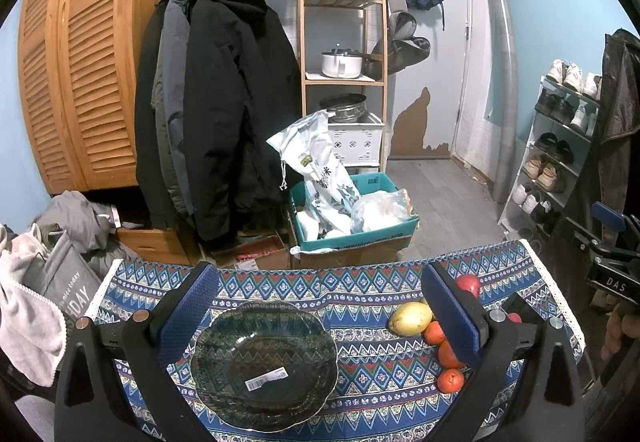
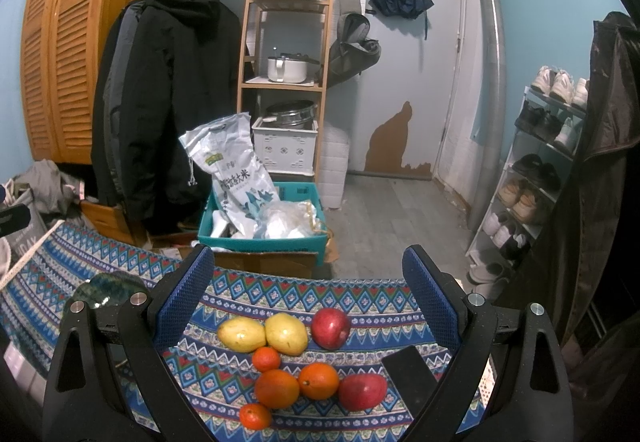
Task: Organize fruits
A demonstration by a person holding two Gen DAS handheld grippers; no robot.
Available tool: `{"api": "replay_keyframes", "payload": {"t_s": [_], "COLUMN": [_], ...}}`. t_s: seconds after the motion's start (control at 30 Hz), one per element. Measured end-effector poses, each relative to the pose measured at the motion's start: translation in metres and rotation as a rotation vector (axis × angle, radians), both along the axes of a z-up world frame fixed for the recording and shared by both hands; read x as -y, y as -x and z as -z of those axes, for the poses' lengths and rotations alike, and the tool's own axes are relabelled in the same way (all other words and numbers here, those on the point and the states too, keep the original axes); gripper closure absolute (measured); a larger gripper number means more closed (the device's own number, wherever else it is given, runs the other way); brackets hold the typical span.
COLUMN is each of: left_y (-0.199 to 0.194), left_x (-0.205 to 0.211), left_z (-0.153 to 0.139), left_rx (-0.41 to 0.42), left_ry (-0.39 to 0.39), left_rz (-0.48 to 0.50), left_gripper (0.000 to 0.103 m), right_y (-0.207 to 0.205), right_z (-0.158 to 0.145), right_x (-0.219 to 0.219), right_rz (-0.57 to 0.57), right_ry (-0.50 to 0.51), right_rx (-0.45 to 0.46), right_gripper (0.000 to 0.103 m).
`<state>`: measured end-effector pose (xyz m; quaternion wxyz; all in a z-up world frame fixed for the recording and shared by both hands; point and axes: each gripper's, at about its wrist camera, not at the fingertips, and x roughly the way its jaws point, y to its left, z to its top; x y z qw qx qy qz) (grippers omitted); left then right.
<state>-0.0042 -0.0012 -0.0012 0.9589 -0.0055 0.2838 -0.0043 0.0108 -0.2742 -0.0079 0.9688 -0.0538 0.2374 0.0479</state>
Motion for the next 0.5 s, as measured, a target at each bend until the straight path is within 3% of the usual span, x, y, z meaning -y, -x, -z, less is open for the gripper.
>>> {"api": "replay_keyframes", "payload": {"t_s": [0.5], "left_y": [0.0006], "left_x": [0.0015], "left_z": [-0.002], "left_rx": [0.0], "left_ry": [-0.001], "left_rz": [0.003], "left_gripper": [0.001], "right_y": [0.0], "right_z": [0.0003], "right_x": [0.0017], "right_rz": [0.003], "right_ry": [0.003], "right_rx": [0.001], "right_gripper": [0.01]}}
